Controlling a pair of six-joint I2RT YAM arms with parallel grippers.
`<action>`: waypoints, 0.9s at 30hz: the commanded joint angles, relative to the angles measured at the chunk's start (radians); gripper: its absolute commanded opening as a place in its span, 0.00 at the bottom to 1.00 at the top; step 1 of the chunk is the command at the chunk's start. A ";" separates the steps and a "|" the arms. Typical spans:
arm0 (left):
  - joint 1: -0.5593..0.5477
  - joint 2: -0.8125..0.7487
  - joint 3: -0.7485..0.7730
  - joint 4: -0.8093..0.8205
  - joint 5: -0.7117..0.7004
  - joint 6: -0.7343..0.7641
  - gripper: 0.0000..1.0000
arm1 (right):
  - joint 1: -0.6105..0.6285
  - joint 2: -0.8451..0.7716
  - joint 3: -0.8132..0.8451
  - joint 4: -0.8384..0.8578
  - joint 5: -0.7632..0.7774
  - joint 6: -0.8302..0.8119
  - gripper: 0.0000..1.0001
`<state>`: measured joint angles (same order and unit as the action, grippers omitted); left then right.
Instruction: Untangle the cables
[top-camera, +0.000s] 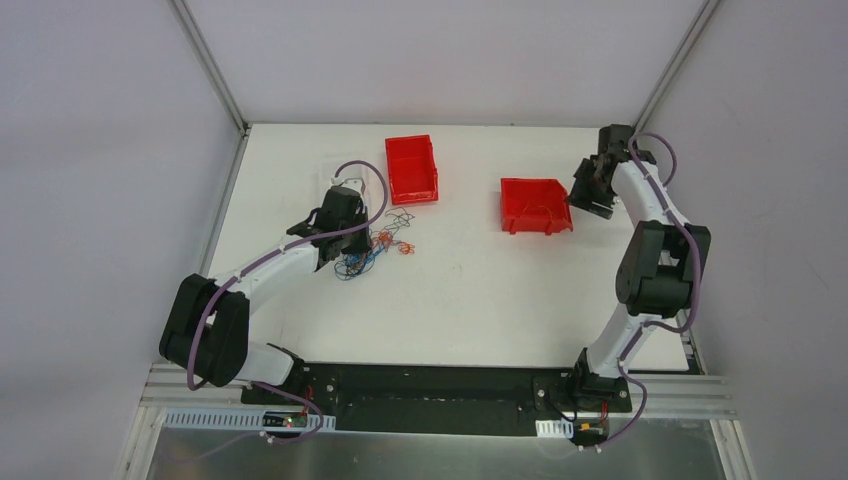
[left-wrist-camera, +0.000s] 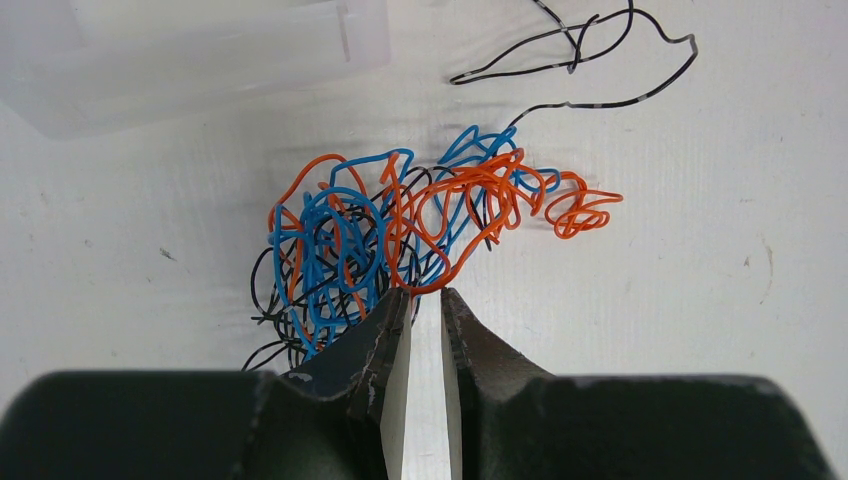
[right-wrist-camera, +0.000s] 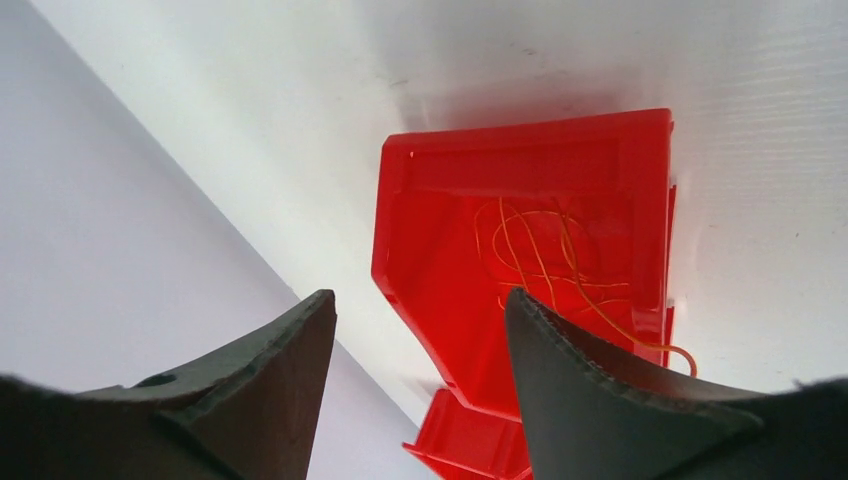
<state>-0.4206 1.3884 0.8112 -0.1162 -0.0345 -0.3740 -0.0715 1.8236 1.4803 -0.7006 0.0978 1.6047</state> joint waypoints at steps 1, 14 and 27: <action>-0.014 -0.010 0.031 0.003 -0.014 0.021 0.19 | -0.002 -0.075 0.047 -0.003 0.001 -0.164 0.66; -0.027 -0.017 0.030 0.021 0.033 0.028 0.19 | 0.046 -0.427 -0.293 0.336 -0.283 -1.066 0.67; -0.171 -0.017 0.026 0.111 0.117 0.144 0.20 | 0.272 -0.721 -0.792 0.646 -0.207 -1.242 0.67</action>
<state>-0.5594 1.3880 0.8112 -0.0570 0.0360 -0.2932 0.1513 1.1488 0.7994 -0.2096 -0.1429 0.4191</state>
